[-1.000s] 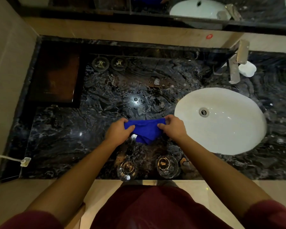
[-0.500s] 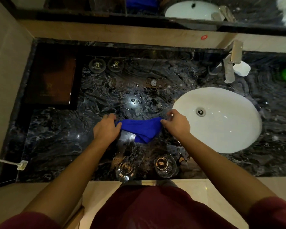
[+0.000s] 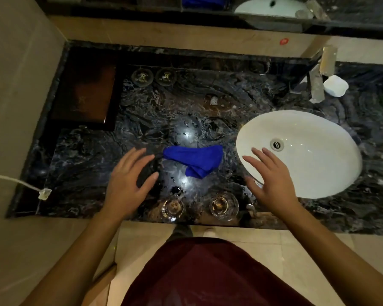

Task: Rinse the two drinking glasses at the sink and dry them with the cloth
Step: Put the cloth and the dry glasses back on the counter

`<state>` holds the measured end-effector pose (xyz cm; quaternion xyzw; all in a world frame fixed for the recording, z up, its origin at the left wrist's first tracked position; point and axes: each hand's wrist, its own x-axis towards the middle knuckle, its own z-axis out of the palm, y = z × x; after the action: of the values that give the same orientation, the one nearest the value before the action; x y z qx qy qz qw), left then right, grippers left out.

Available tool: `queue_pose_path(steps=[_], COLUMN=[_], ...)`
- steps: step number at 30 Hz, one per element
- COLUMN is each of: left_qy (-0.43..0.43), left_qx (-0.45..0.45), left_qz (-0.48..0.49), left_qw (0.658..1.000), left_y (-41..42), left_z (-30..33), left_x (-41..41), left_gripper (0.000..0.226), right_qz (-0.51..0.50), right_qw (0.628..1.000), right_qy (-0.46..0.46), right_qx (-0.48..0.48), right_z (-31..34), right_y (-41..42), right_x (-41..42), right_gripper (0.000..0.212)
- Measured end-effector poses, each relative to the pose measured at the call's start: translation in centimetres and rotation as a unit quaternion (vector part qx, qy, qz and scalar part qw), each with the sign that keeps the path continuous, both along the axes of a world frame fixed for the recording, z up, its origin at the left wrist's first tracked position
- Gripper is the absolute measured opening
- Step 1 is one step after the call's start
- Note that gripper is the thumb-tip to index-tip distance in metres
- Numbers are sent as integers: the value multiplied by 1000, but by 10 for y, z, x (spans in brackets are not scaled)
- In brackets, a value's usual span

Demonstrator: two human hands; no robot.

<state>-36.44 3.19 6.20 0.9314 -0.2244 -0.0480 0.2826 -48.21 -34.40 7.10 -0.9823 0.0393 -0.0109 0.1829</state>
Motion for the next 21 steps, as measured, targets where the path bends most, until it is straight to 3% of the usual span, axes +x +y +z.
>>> queue_pose_path(steps=[4,11,21], left_qy=[-44,49,85], left_qx=[14,11,-6], left_qz=[32,106,98], left_qw=[998,993,992], left_y=[7,-12,-43], left_z=[-1,-10,-22], left_x=[-56,-126,-132], left_gripper=[62,94,110], right_qz=[17,50,36], right_qw=[999,987,979], right_qy=[1,52,99], right_qx=[50,146,176], right_z=[-2,-9,-29], right_y=[0,18,52], right_x=[-29,-64,-71], right_gripper=[61,86,114])
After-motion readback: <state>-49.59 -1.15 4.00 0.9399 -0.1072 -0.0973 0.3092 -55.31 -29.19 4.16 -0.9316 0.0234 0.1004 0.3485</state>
